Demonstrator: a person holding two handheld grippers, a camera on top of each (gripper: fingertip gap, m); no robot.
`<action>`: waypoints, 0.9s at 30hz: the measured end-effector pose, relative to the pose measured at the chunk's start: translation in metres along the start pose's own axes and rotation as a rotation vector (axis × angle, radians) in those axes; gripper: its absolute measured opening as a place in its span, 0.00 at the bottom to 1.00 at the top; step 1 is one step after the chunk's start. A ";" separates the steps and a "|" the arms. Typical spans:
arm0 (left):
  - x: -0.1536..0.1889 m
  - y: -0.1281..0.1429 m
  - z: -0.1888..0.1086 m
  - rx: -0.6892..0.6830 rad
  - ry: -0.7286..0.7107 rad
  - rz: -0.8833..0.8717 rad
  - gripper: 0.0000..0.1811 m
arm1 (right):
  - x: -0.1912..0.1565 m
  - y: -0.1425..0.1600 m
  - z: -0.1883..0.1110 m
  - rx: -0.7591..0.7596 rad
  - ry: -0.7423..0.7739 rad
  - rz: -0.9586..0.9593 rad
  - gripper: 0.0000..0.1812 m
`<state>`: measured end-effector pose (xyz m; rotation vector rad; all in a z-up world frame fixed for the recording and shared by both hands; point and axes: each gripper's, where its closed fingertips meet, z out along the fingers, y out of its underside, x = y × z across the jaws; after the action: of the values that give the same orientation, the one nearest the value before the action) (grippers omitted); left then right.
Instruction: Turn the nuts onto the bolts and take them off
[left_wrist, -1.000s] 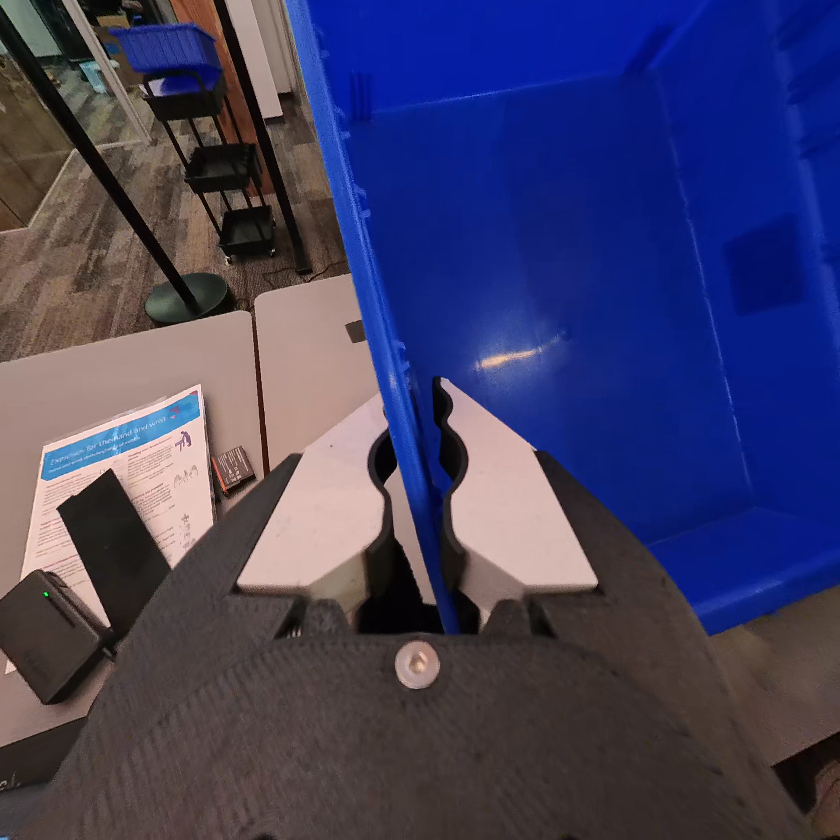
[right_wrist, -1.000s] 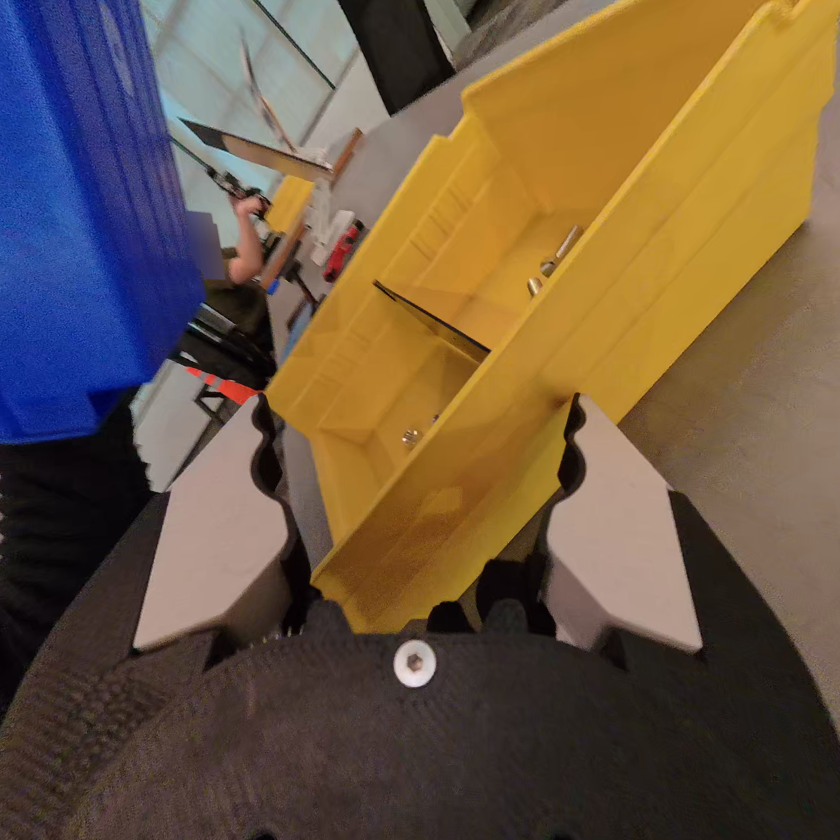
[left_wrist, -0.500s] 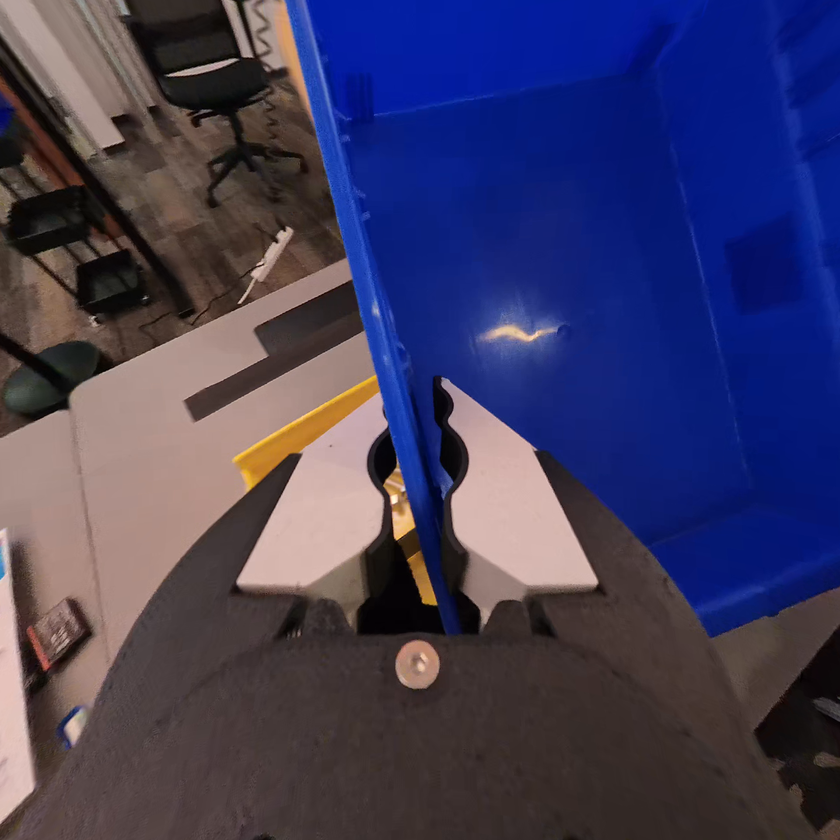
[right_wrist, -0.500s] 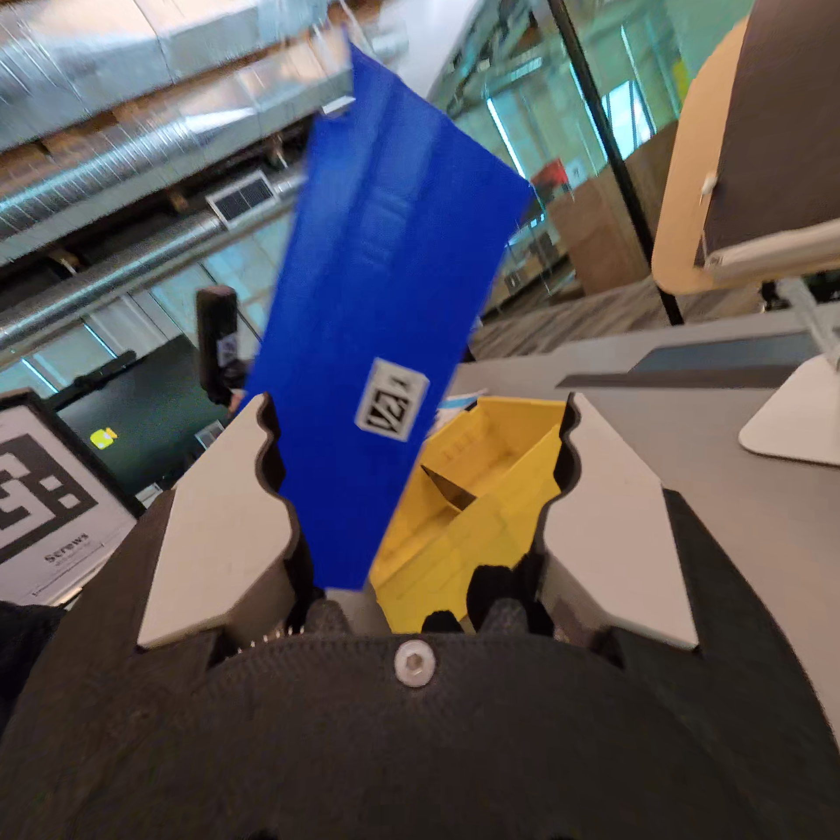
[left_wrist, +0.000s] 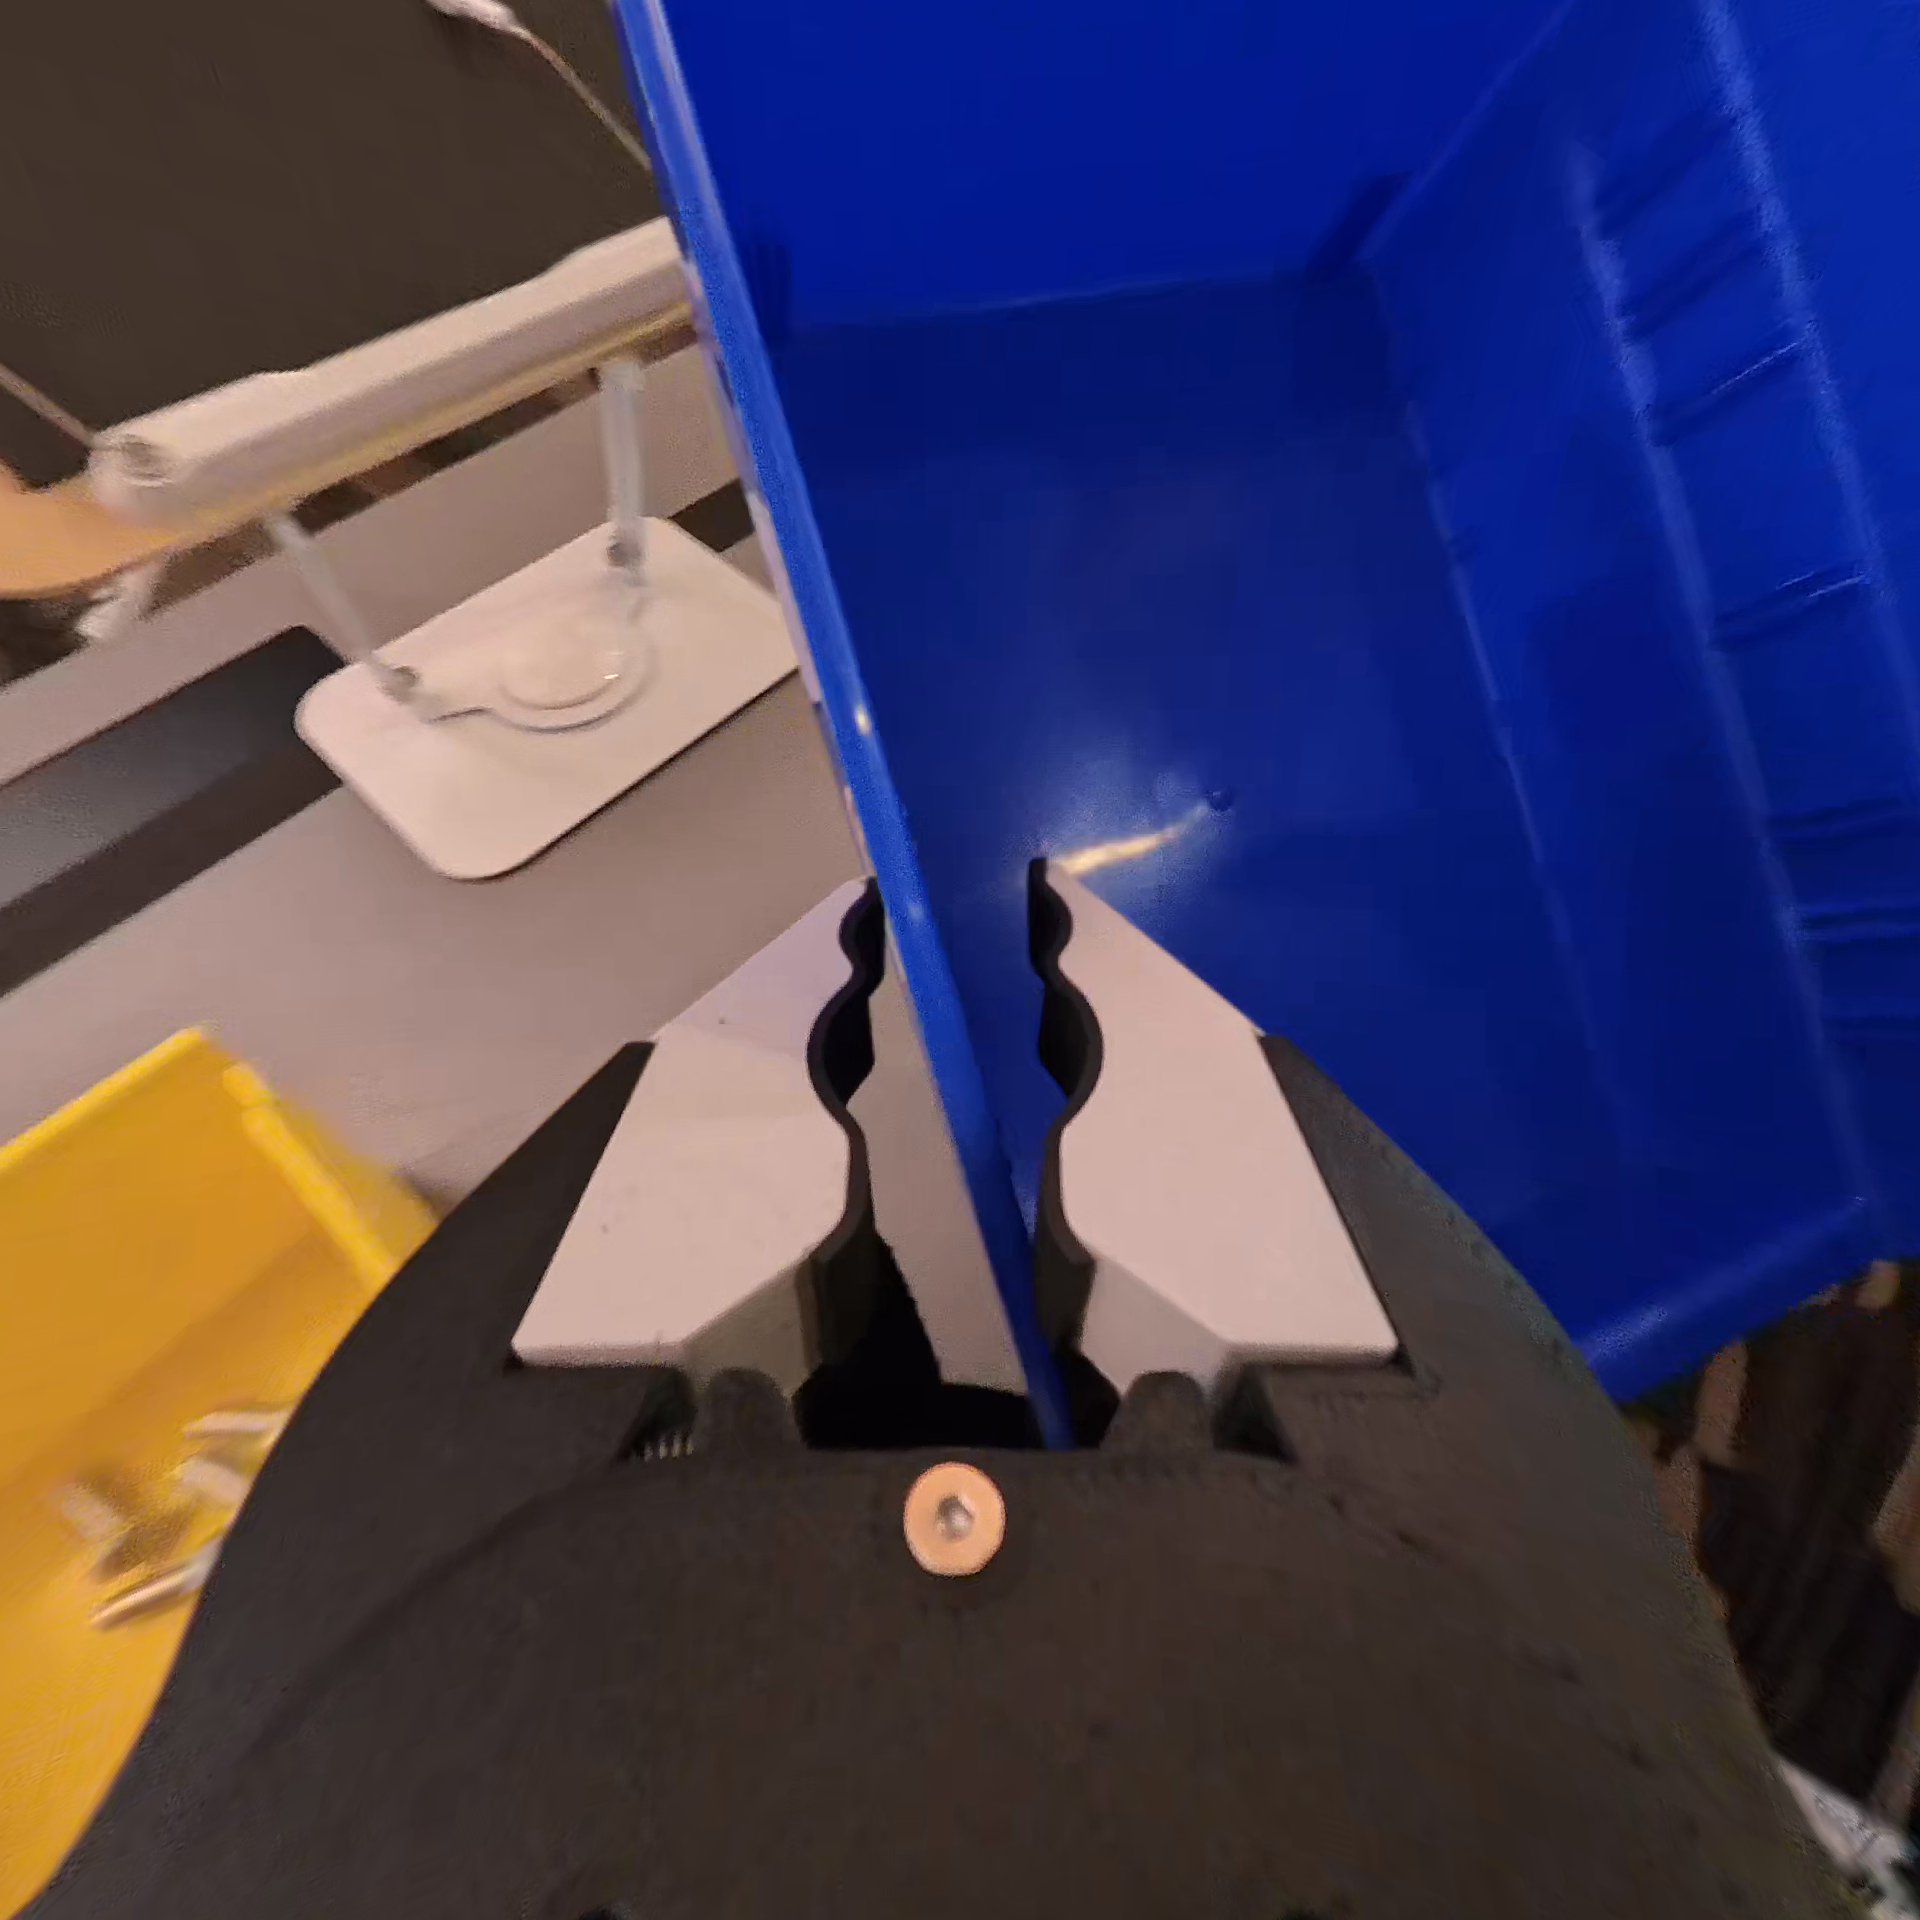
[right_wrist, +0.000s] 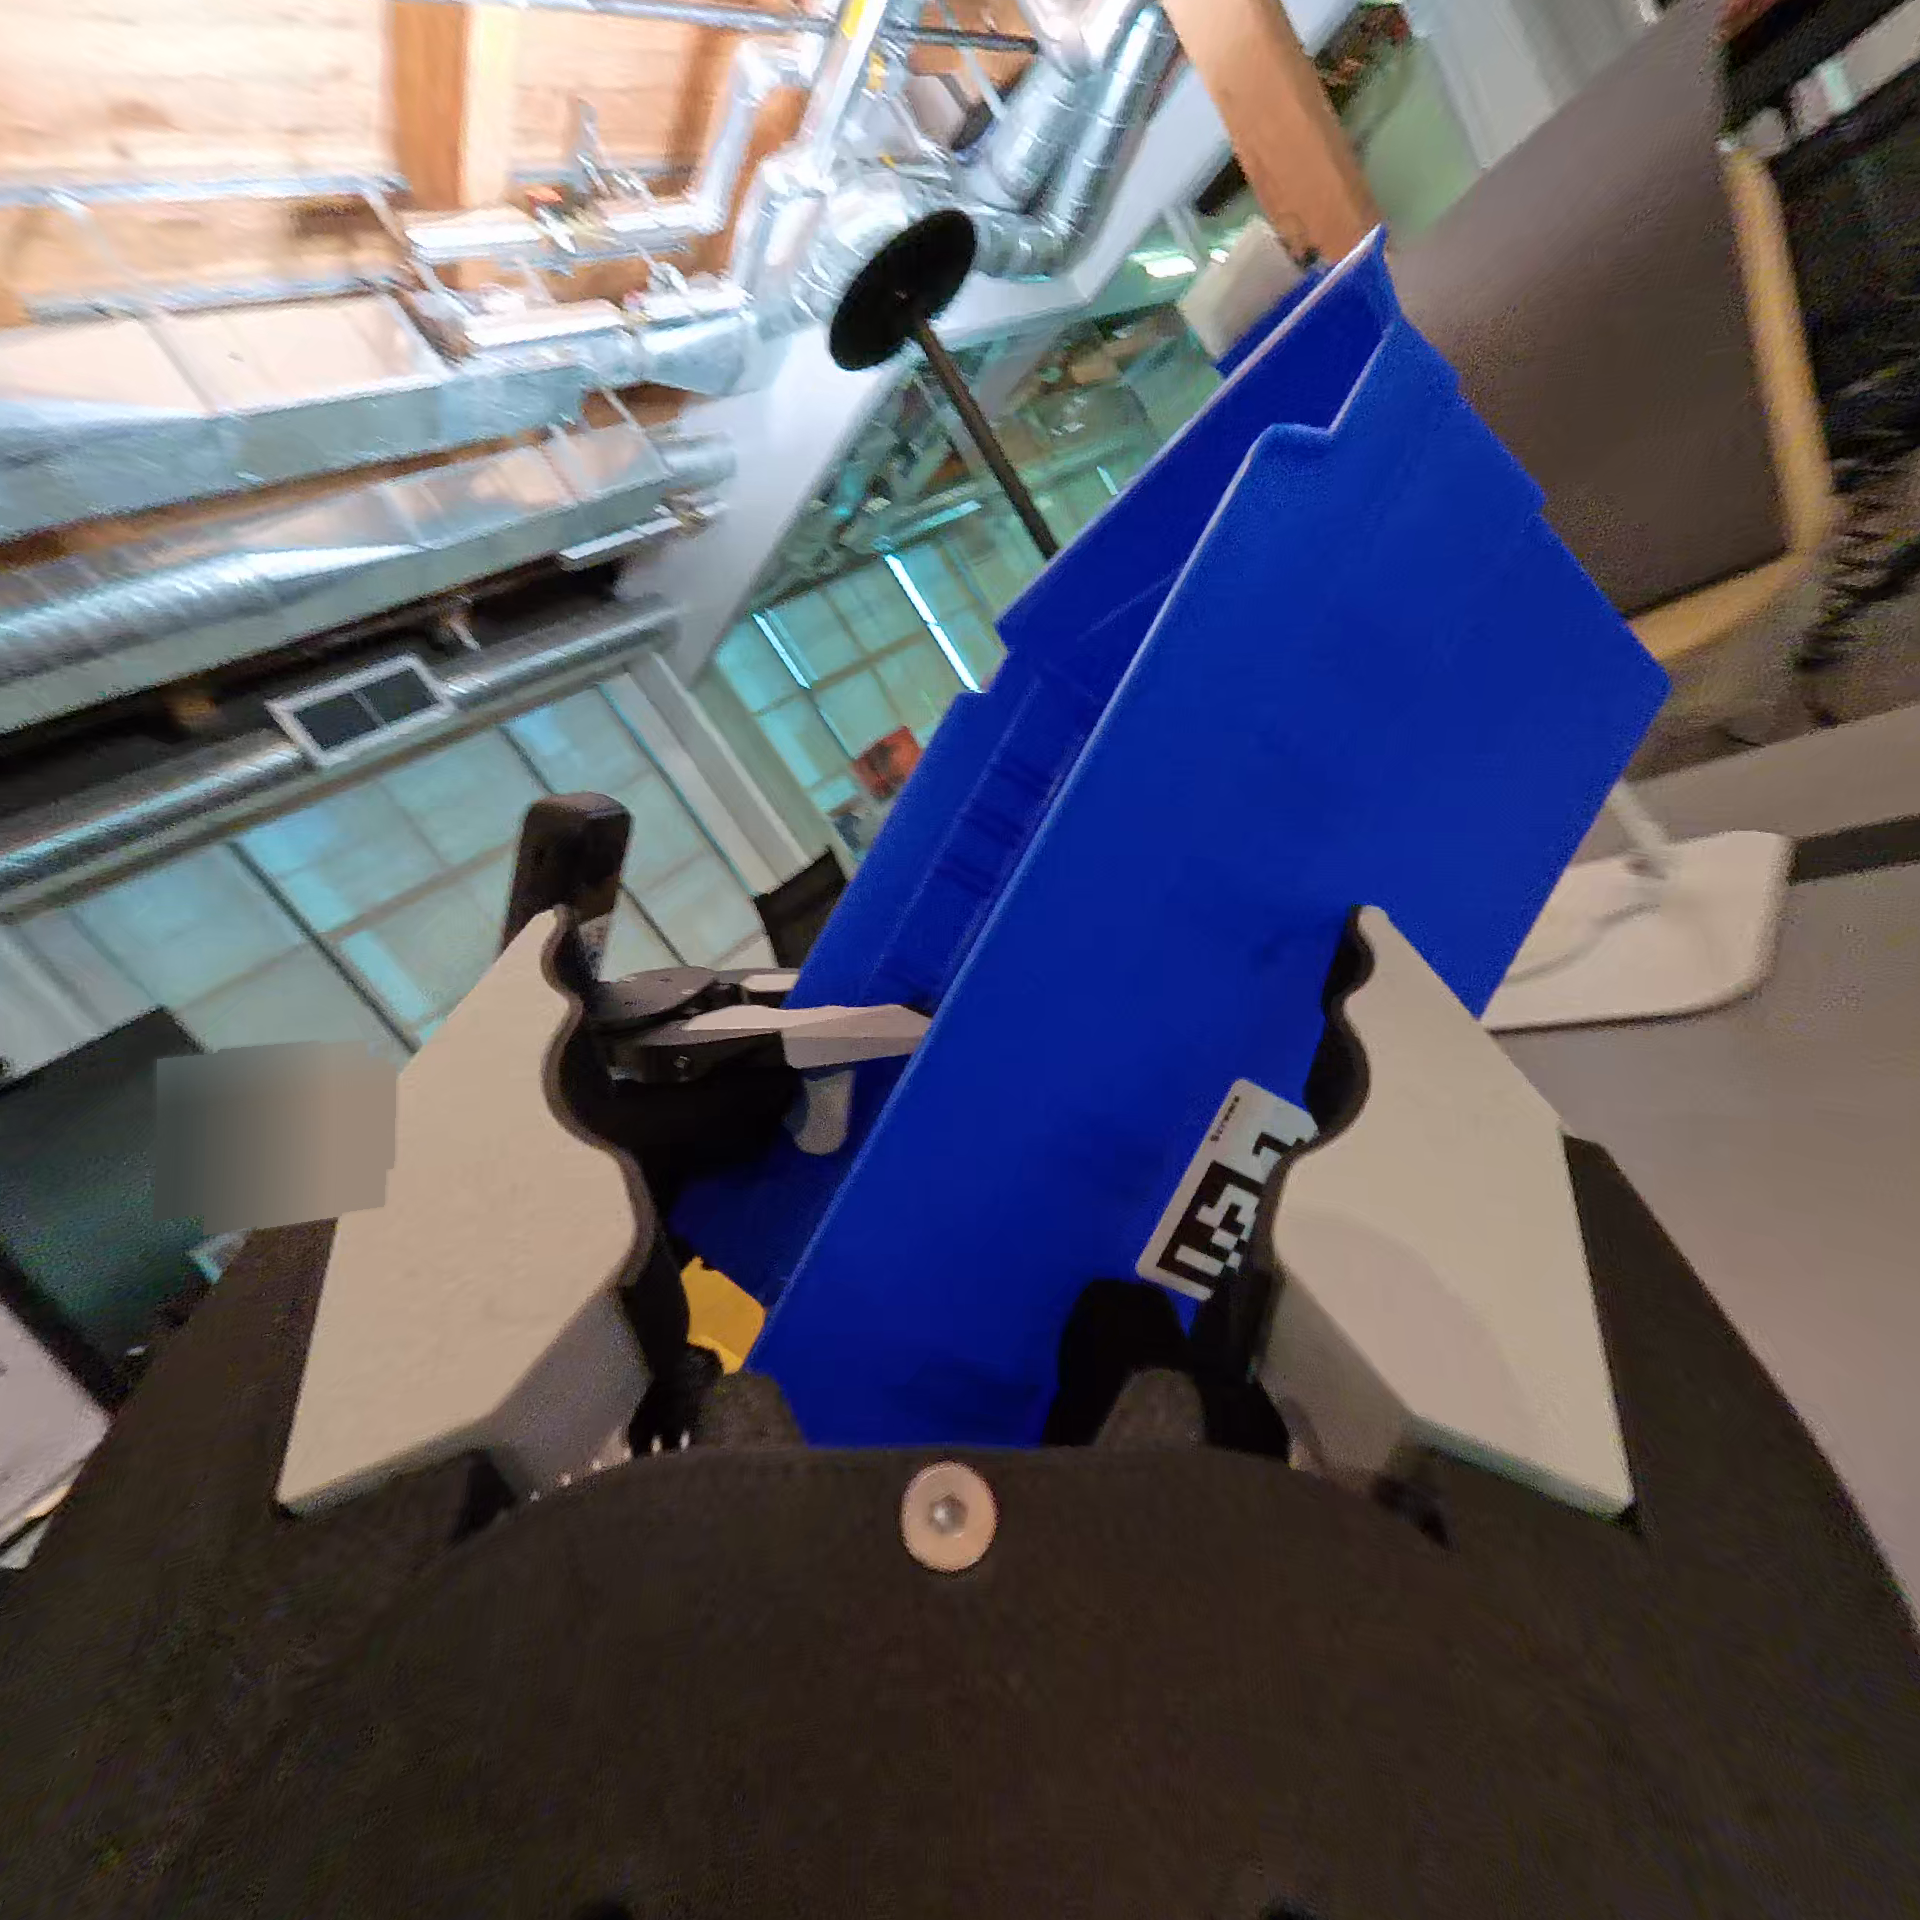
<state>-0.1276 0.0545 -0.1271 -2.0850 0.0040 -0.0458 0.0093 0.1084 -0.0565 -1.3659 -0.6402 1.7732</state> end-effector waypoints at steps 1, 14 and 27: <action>0.010 -0.001 0.012 0.007 0.019 -0.014 0.16 | 0.010 -0.002 -0.006 -0.016 0.032 -0.016 0.75; 0.095 0.020 0.137 -0.044 0.251 -0.311 0.38 | 0.139 -0.027 -0.058 -0.214 0.297 -0.156 0.71; 0.153 0.029 0.197 -0.042 0.353 -0.591 0.59 | 0.229 -0.020 -0.093 -0.460 0.248 -0.106 0.68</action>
<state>0.0327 0.2086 -0.2447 -2.0275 -0.3986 -0.7742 0.0789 0.3022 -0.1950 -1.7879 -1.0018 1.3901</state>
